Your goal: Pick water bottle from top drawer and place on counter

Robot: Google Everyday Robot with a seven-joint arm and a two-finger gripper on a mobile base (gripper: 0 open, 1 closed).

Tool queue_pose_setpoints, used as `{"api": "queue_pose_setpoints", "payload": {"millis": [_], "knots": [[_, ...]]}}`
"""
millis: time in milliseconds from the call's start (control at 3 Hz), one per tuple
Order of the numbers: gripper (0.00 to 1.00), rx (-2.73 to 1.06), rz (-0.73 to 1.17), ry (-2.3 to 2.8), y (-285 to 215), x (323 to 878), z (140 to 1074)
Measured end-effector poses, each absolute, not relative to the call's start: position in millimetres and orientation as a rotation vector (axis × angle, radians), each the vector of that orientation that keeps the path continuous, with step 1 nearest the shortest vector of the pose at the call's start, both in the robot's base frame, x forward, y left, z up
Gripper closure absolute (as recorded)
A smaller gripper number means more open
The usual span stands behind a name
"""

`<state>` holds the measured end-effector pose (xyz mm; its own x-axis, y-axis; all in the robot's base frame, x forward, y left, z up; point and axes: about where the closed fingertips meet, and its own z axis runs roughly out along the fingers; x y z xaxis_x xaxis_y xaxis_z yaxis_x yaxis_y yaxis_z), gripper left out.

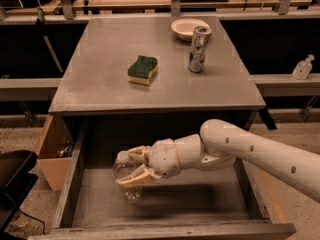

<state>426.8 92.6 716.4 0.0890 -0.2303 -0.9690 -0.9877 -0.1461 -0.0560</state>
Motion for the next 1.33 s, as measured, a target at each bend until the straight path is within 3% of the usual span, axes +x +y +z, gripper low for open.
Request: {"api": "queue_pose_setpoints", "payload": {"millis": [667,1333], "knots": [[1.00,-1.478,1.129,1.266,87,431,752],[1.00,-1.346,1.094,1.294,63,454,876]]}}
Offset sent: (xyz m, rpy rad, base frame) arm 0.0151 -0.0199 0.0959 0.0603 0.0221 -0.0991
